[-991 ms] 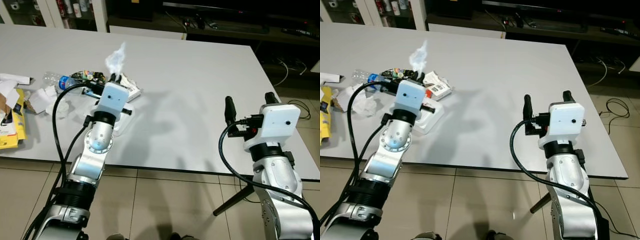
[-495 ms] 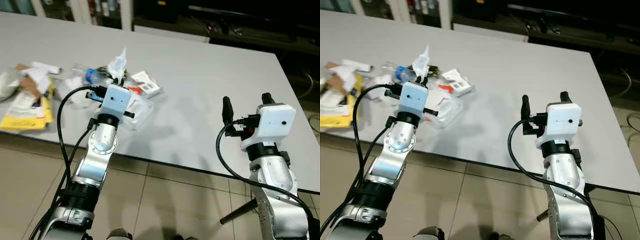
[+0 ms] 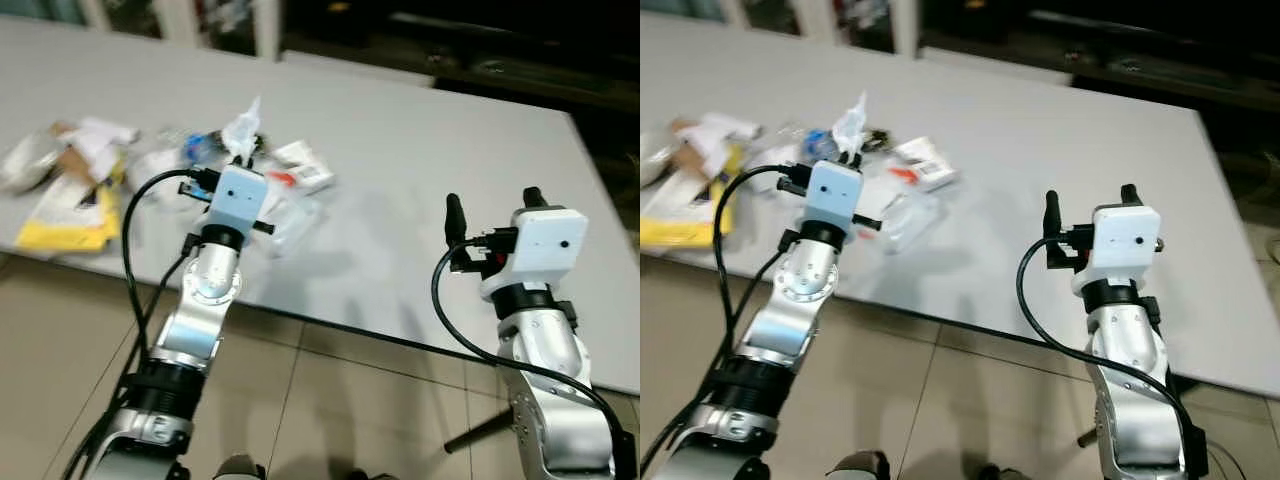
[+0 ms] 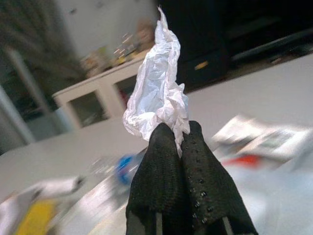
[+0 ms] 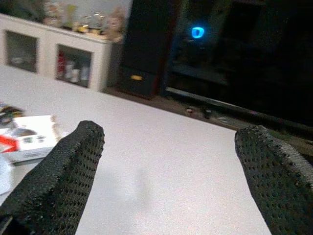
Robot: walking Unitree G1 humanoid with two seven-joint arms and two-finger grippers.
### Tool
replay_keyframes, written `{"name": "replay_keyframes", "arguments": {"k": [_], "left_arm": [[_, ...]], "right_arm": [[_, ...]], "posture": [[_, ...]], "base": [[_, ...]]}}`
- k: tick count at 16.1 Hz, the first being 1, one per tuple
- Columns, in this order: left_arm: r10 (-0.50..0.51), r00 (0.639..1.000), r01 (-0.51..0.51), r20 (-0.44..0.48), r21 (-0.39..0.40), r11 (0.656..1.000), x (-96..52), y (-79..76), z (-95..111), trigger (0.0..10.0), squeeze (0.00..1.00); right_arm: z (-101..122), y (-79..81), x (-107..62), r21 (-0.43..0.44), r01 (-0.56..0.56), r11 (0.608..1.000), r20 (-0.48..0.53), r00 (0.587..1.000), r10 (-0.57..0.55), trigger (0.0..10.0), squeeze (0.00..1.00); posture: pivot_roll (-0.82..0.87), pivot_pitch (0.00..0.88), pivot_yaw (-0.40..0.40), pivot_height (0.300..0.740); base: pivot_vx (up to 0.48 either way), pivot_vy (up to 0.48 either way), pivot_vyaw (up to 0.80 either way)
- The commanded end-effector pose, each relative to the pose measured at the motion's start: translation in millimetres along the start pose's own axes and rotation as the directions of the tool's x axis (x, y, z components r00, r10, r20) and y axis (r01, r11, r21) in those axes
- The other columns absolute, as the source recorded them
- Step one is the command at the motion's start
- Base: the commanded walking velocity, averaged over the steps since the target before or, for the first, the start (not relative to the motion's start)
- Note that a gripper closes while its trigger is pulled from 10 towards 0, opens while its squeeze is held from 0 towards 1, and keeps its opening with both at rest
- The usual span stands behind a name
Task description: Picking trash to rubbish bin
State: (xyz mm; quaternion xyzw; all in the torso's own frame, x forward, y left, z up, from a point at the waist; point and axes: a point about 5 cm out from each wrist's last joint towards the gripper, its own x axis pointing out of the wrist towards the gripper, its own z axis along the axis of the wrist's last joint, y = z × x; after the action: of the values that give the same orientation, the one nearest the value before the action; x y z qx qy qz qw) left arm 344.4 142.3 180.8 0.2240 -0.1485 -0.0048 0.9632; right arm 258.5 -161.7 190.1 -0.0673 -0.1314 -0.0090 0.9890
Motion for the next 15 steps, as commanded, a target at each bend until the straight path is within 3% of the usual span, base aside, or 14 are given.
{"name": "replay_keyframes", "arguments": {"k": [1, 5, 11, 15], "left_arm": [[0.015, 1.000, -0.015, -0.005, 0.008, 1.000, -2.5, 3.9, -0.2, 0.0, 0.00], [0.032, 0.999, -0.031, -0.034, 0.030, 0.999, -12.5, 11.7, -6.0, 0.0, 0.00], [0.049, 0.996, -0.046, -0.069, 0.038, 0.998, -9.5, 20.1, -7.1, 0.0, 0.00], [0.068, 0.992, -0.067, -0.110, 0.012, 0.998, -2.2, 22.8, -9.5, 0.0, 0.00]], "right_arm": [[0.0, 0.5, 2.5, -0.008, -0.002, 1.000, 0.010, 1.000, 0.002, 10.0, 0.00], [-0.4, 3.0, 12.7, -0.003, -0.022, 1.000, 0.020, 1.000, 0.022, 10.0, 0.00], [0.1, 4.1, 20.9, 0.001, -0.020, 1.000, 0.034, 0.999, 0.020, 10.0, 0.00], [1.0, -0.4, 25.4, 0.008, -0.017, 1.000, 0.044, 0.999, 0.016, 10.0, 0.00]], "posture": [[0.21, 0.091, -0.081, 0.740], [0.25, 0.123, -0.093, 0.740], [0.27, 0.136, -0.086, 0.740], [0.27, 0.141, -0.085, 0.740]], "base": [[0.000, 0.000, 0.79], [0.000, 0.000, 0.78], [0.000, 0.000, 0.74], [0.000, 0.000, 0.13]]}}
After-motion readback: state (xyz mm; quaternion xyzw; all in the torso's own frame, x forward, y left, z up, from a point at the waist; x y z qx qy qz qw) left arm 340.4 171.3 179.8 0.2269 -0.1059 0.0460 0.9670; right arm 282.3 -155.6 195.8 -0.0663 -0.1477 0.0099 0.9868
